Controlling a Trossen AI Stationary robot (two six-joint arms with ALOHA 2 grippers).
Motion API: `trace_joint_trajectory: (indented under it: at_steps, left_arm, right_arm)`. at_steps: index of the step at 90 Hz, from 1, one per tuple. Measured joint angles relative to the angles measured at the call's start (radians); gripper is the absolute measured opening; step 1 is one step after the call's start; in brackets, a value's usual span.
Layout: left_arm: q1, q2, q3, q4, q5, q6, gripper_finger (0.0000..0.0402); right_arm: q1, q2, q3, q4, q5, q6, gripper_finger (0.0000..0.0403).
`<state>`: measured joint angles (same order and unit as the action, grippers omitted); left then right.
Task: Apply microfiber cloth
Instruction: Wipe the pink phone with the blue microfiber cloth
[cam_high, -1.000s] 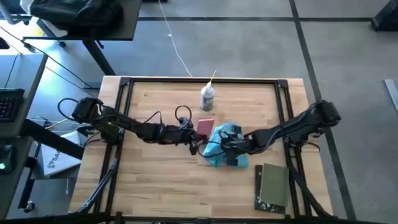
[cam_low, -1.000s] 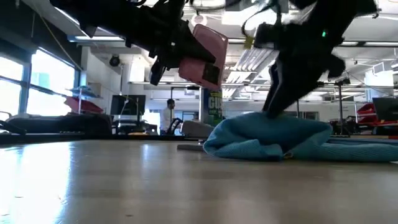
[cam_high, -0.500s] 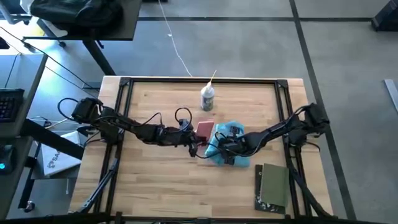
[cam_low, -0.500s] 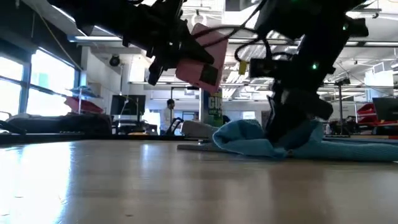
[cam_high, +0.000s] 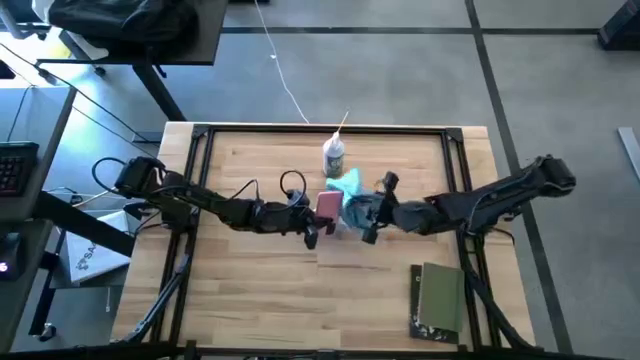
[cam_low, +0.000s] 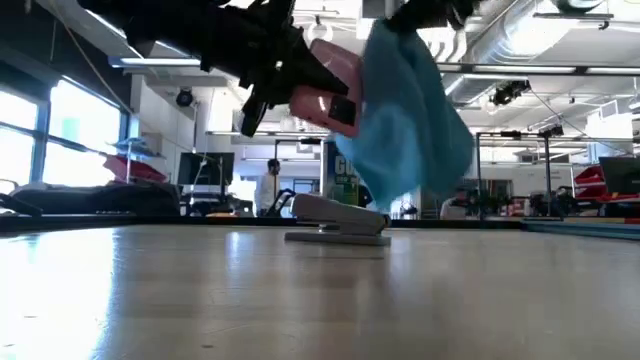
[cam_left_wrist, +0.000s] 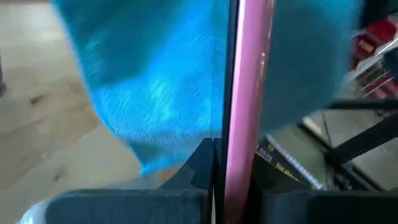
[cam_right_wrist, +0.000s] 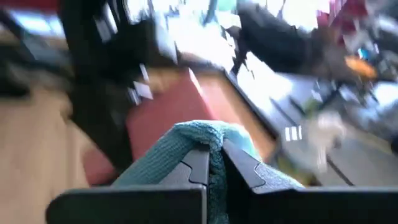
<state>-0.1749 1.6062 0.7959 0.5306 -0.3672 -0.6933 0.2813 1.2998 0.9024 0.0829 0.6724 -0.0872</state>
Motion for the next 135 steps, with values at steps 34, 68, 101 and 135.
trace_joint_trajectory:
  at_steps: [34,68,101,135]
  left_arm:
    - [-0.025,0.002,0.0,0.112,-0.025,0.053,0.001]
    - [-0.032,0.025,0.026,0.11,-0.064,0.055,0.001]
    - [-0.036,0.048,0.026,0.112,-0.063,0.044,0.001]
    - [-0.035,0.044,0.026,0.164,-0.083,0.052,0.001]
  right_arm:
    - [-0.07,0.175,0.0,0.244,-0.145,-0.075,0.0]
    - [-0.141,0.192,0.025,0.363,-0.178,-0.312,0.0]
    - [-0.142,0.19,0.037,0.193,-0.32,-0.249,0.0]
    - [-0.086,0.155,0.035,0.112,-0.103,-0.361,0.0]
